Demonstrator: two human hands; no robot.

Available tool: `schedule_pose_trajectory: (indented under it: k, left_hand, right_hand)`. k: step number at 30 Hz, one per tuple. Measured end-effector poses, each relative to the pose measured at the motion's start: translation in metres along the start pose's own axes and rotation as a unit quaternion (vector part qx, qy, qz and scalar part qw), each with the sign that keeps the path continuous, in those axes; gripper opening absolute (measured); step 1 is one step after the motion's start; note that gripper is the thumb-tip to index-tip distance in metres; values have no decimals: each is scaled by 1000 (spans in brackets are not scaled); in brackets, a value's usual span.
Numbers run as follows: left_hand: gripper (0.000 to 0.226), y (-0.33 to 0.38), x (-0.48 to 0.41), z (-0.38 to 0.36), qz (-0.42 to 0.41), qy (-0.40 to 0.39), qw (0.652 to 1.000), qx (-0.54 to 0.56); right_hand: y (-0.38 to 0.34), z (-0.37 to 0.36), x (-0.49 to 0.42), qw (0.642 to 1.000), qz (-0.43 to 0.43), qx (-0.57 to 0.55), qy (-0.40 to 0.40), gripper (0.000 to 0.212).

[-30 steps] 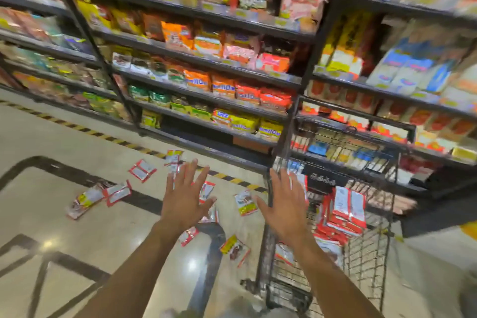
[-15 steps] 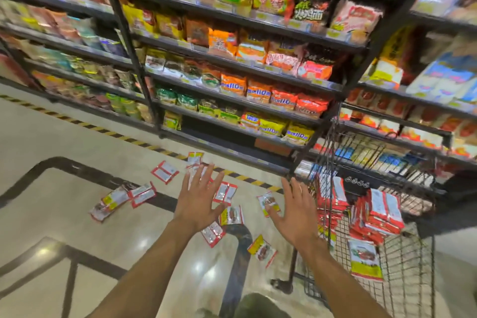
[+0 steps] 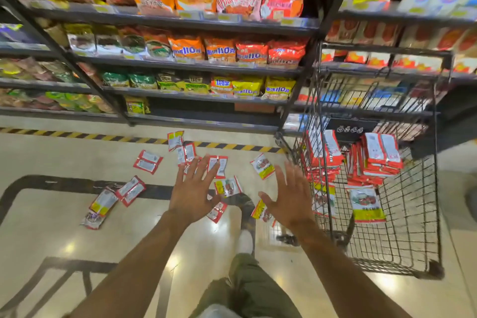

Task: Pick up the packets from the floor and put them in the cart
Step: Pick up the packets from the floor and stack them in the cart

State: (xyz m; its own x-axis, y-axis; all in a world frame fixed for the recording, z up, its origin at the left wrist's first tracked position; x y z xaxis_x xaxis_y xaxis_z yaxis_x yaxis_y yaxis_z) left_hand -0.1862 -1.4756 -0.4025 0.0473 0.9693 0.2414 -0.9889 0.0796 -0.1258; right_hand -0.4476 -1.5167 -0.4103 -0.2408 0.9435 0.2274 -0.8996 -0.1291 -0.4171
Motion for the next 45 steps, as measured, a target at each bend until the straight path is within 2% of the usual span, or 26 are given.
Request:
schedule_pose_trajectory:
  k: [2, 5, 8, 12, 18, 23, 30, 33, 38, 42, 45]
  left_hand:
    - [90, 7, -19, -10, -18, -16, 1000, -4]
    - [91, 19, -46, -28, -35, -32, 999, -2]
    - [87, 31, -72, -53, -57, -31, 998, 11]
    - [85, 41, -114, -119, -93, -38, 995, 2]
    - [82, 61, -170, -287, -146, -79, 986, -9]
    - [89, 84, -197, -421, -167, -80, 983, 5]
    - [92, 107, -213, -629, -170, -143, 975, 12]
    - [93, 106, -223, -702, -180, -176, 968, -3]
    - [88, 88, -246, -784, -176, -193, 964, -48]
    - [110, 71, -255, -826, -199, -235, 944, -115]
    - [108, 63, -259, -836, -202, -207, 947, -140]
  right_hand:
    - [12, -15, -9, 999, -15, -12, -33, 93]
    - [27, -31, -25, 999, -16, -32, -14, 93]
    - [43, -60, -44, 997, -43, -38, -49, 91]
    - [73, -117, -79, 995, -71, -51, -39, 92]
    - [144, -266, -126, 990, -115, -61, -61, 93]
    - [215, -389, -162, 988, -131, -57, -58, 99]
    - [335, -578, -204, 966, -207, -54, -147, 103]
    - [370, -639, -218, 959, -197, -33, -201, 108]
    - [409, -693, -239, 949, -215, 7, -229, 100]
    - [425, -714, -245, 944, -231, 46, -230, 85]
    - [427, -721, -248, 940, -246, 42, -233, 80]
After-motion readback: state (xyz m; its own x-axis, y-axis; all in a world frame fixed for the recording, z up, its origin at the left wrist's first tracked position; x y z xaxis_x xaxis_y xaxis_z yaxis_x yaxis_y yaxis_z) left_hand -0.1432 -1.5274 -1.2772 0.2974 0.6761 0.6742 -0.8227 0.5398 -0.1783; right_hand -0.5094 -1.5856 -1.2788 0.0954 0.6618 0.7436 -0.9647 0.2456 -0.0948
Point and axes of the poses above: each hand's wrist, its own x-axis away from the middle knuckle, its own z-axis out of the back of the hand, y = z × x, the point moved 8 cm from there along -x, towards the middle knuckle, and after that the axes turned 12 degrees about -x, right-handed, at the moved point
